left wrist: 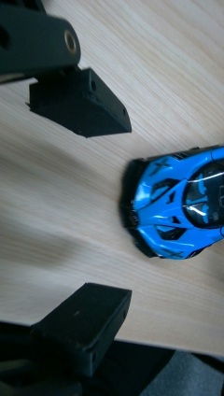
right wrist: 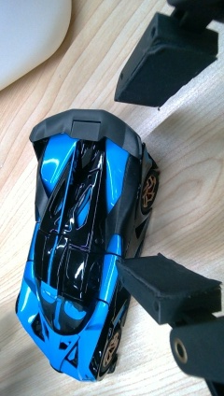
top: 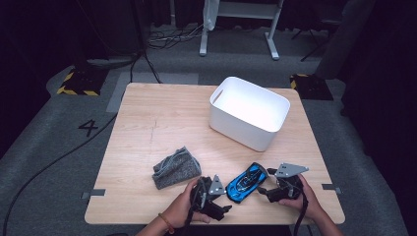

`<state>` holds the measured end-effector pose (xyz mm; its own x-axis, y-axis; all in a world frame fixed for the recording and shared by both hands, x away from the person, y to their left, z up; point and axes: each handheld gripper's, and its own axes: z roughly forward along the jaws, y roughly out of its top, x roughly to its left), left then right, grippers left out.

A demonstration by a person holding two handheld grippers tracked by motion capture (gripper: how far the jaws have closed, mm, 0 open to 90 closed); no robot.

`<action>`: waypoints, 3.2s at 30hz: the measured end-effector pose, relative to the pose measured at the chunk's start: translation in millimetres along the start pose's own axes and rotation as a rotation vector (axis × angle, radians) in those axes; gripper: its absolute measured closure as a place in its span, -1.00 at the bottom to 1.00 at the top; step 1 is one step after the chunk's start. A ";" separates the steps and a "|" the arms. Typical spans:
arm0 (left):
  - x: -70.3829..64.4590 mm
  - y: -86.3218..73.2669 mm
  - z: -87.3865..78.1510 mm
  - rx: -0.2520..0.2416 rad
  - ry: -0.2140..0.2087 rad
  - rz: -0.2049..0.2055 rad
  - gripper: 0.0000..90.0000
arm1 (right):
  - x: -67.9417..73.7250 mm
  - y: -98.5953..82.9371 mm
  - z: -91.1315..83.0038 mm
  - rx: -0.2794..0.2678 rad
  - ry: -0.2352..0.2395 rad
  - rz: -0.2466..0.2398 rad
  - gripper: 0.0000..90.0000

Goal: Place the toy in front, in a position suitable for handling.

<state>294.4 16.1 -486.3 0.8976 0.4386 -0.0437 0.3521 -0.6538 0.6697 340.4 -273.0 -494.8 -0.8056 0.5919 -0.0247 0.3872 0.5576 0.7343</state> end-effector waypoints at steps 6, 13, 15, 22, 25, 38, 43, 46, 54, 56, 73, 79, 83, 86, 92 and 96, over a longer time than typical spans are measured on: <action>-4.0 7.5 18.2 -0.014 -0.006 -0.021 -0.63 | 0.1 -0.2 0.0 0.000 0.000 0.004 -0.63; -2.7 9.1 28.5 -0.005 0.035 -0.009 -0.62 | 2.7 0.6 1.0 -0.001 0.029 -0.015 -0.56; 2.3 7.6 27.3 -0.004 0.031 -0.021 -0.67 | 4.1 0.6 1.1 0.000 0.037 -0.034 -0.51; 14.1 2.9 18.6 0.023 0.060 -0.014 -0.67 | 7.3 -0.5 3.9 0.030 0.034 -0.067 -0.41; 20.5 0.1 15.4 0.026 0.070 -0.036 -0.68 | 6.4 -1.3 1.7 0.029 0.035 -0.071 -0.31; 39.7 -1.8 11.1 0.046 0.113 -0.087 -0.75 | 12.4 -7.9 -5.0 0.025 0.092 -0.095 -0.22; 42.6 -2.8 5.9 -0.024 0.024 -0.105 -0.65 | 5.7 -10.2 -6.7 0.024 0.065 -0.080 -0.36; 33.1 2.2 8.0 -0.035 -0.009 -0.060 -0.65 | -0.6 -11.5 -7.1 0.014 0.038 -0.045 -0.43; 27.6 16.5 26.4 0.006 0.030 -0.033 -0.65 | -2.7 -3.1 5.2 0.005 0.051 -0.040 -0.43; 30.5 16.3 27.4 0.012 0.023 -0.033 -0.68 | -0.9 -2.8 6.3 0.005 0.064 -0.050 -0.39; 45.4 5.4 12.3 0.069 0.103 -0.070 -0.73 | 16.2 -3.9 2.3 -0.001 0.170 -0.132 -0.07; 54.2 3.5 9.9 0.080 0.134 -0.095 -0.74 | 10.6 -5.6 -4.1 -0.011 0.135 -0.114 -0.31; 61.0 2.6 7.6 0.085 0.152 -0.119 -0.67 | -1.9 -4.3 -7.4 -0.024 0.080 -0.071 -0.51; 63.6 2.2 6.9 0.084 0.162 -0.123 -0.67 | -6.8 2.9 -5.6 -0.020 0.063 -0.092 -0.60; 67.8 -0.4 6.8 0.070 0.142 -0.140 -0.66 | -9.3 18.0 5.5 -0.029 0.093 -0.129 -0.64; 68.6 -0.6 6.4 0.073 0.136 -0.138 -0.66 | -9.6 31.0 14.4 -0.023 0.117 -0.164 -0.64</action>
<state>357.5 42.6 -494.5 0.7973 0.6030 -0.0275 0.4917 -0.6224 0.6089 366.6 -253.0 -481.6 -0.9042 0.4219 -0.0666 0.2377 0.6265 0.7423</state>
